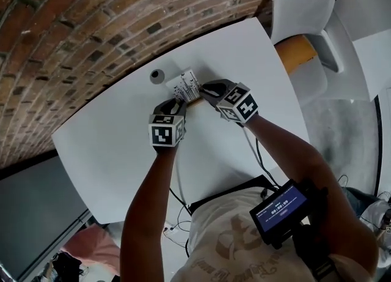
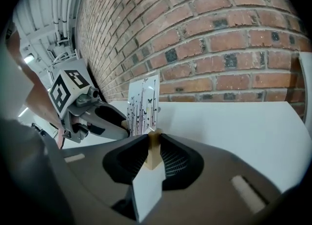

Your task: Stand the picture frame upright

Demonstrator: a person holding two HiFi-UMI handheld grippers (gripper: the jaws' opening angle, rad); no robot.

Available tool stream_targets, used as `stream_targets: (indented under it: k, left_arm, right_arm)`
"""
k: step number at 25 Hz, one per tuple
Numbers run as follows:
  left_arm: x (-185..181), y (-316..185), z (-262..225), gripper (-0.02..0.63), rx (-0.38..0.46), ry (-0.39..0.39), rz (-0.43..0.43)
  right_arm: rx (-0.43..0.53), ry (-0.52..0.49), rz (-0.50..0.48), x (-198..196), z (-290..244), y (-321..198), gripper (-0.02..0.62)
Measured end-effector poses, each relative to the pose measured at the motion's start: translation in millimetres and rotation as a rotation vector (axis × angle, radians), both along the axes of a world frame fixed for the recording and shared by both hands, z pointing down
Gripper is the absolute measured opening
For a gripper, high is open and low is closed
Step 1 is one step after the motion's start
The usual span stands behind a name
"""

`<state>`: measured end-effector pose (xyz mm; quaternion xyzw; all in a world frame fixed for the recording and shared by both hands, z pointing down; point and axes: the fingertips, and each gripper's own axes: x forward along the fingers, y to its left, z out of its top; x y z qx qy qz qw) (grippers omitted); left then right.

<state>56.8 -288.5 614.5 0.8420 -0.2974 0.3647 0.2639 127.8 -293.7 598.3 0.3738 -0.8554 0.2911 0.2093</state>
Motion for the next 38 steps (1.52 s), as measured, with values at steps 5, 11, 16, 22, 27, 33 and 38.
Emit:
stream_targets:
  k: [5,11,16,22,27,33,38]
  left_arm:
    - [2.7,-39.6,-0.5,0.129,0.046,-0.024,0.006]
    - [4.1,-83.5,-1.8,0.129,0.117,-0.069,-0.005]
    - [12.1,-117.0,-1.2,0.129,0.204,-0.124,0.032]
    - [10.0,-127.2,1.3,0.127,0.251,-0.182,0.032]
    - [10.7,-122.3,2.2,0.127,0.246,-0.177,0.017]
    - [8.7,-117.3,6.2,0.127,0.224,-0.189,0.012]
    - [-0.2,-109.2,5.8,0.127,0.201,-0.167,-0.032]
  right_arm:
    - [0.035,0.003,-0.001,3.2,0.7,-39.4,0.083]
    - [0.077,0.023,0.007,5.7,1.3,-82.1,0.081]
    - [0.123,0.045,0.033,13.6,2.2,-110.6,0.083]
    - [0.188,0.093,-0.01,10.3,4.4,-115.6,0.088]
    - [0.211,0.141,-0.015,11.3,6.0,-111.8,0.089]
    - [0.221,0.185,-0.021,10.0,6.9,-109.6,0.094]
    - [0.219,0.18,0.0,15.9,3.0,-103.0,0.104]
